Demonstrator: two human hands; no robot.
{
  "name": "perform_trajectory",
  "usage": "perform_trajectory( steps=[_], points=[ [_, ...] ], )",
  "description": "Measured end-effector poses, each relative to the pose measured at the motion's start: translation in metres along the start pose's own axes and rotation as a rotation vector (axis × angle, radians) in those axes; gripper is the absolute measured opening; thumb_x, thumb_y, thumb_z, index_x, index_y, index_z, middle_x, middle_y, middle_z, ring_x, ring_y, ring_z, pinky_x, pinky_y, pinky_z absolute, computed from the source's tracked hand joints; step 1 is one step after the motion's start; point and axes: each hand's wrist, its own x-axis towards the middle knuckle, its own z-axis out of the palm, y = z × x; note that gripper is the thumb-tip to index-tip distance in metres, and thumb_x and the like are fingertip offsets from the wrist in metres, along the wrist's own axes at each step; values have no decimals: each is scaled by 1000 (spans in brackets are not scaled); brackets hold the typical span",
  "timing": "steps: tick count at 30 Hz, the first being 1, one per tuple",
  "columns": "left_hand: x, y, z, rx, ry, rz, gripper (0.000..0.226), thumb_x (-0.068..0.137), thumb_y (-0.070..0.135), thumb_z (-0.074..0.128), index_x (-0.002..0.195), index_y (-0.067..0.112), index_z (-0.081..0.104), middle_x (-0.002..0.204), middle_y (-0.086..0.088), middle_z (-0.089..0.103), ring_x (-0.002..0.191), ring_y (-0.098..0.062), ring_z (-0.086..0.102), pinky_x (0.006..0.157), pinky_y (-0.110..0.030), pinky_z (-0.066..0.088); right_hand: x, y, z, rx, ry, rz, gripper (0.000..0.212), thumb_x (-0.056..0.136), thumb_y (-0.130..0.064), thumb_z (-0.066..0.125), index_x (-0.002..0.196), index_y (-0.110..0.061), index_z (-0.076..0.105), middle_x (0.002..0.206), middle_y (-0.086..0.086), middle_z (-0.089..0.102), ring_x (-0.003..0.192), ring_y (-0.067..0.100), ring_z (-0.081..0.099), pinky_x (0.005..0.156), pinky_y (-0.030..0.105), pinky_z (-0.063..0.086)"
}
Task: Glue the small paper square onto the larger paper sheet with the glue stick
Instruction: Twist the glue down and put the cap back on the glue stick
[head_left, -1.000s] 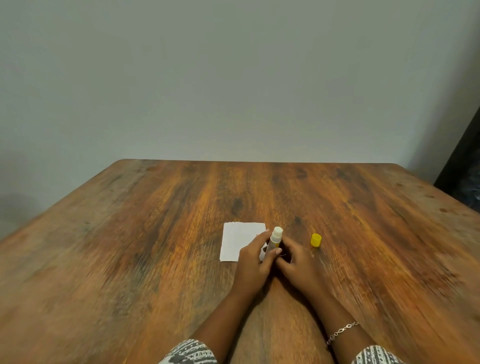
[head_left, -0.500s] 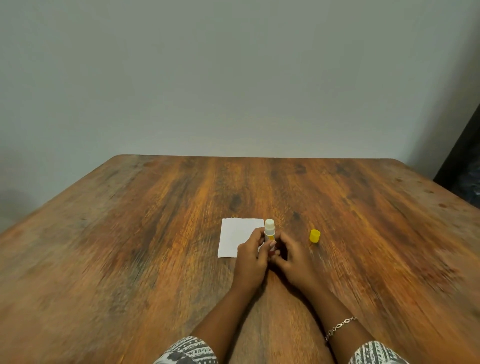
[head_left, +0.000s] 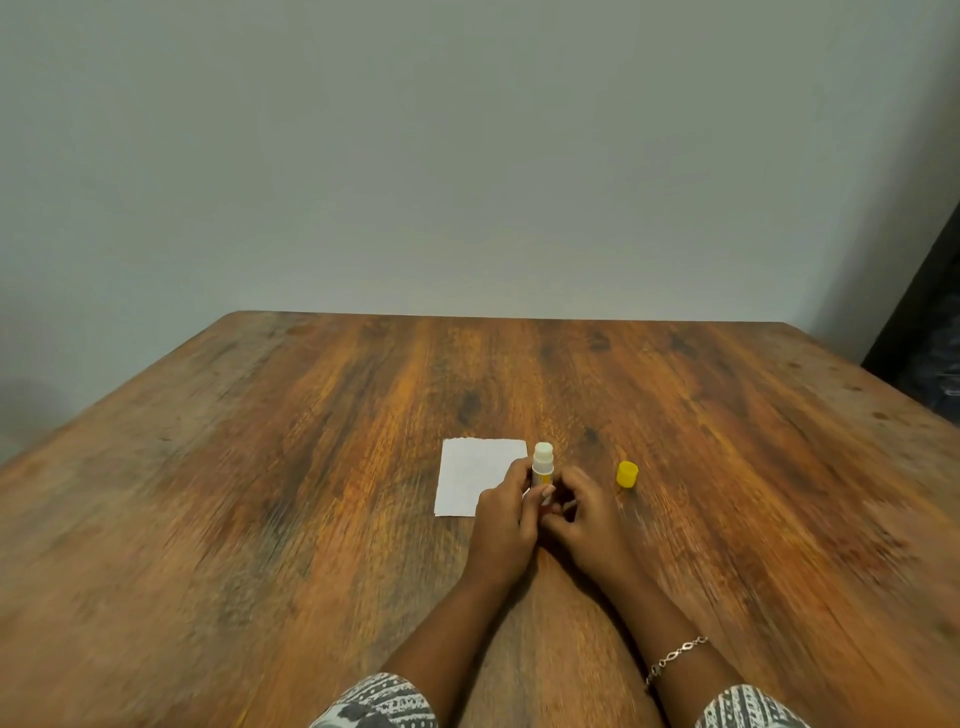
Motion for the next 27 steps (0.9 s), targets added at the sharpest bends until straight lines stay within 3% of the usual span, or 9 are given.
perform_trajectory(
  steps=[4, 11, 14, 17, 23, 27],
  points=[
    [1, 1, -1, -1, 10, -2, 31, 86, 23, 42, 107, 6, 57, 91, 5, 63, 75, 10, 59, 66, -4, 44, 0, 5, 0, 40, -37, 20, 31, 82, -5, 59, 106, -23, 64, 97, -6, 69, 89, 6, 63, 77, 24, 52],
    [0, 4, -1, 19, -9, -3, 35, 86, 26, 41, 108, 4, 57, 97, -4, 67, 80, -1, 57, 68, -2, 43, -1, 4, 1, -17, 10, 16, 15, 78, -10, 63, 83, -23, 59, 74, -8, 61, 66, 6, 54, 59, 25, 43],
    [0, 5, -2, 25, 2, -5, 35, 86, 26, 41, 109, 4, 57, 99, -7, 68, 82, -4, 58, 70, -2, 43, -2, 2, 1, -28, -21, 16, 26, 80, -7, 61, 93, -29, 61, 82, -17, 62, 76, 1, 58, 65, 15, 45],
    [0, 4, -3, 29, 19, -12, 36, 86, 26, 41, 111, 6, 56, 99, -7, 68, 83, -5, 59, 70, -3, 44, -2, 4, -2, -20, -66, 25, 35, 80, 0, 58, 110, -18, 62, 95, -8, 67, 86, 4, 61, 74, 18, 48],
    [-1, 5, -1, 61, -16, -3, 37, 86, 29, 41, 110, 6, 56, 101, -7, 68, 82, -1, 56, 70, -1, 43, -2, 0, -1, -33, 6, -22, 17, 80, -9, 62, 85, -24, 58, 74, -12, 57, 70, 2, 52, 57, 14, 38],
    [0, 3, -1, 90, -12, -3, 31, 88, 26, 42, 110, 9, 56, 101, -6, 68, 86, -6, 60, 70, -2, 43, -3, 0, -2, -33, -24, 15, 30, 81, -4, 59, 105, -22, 62, 87, -13, 64, 79, 2, 58, 66, 12, 41]
  ],
)
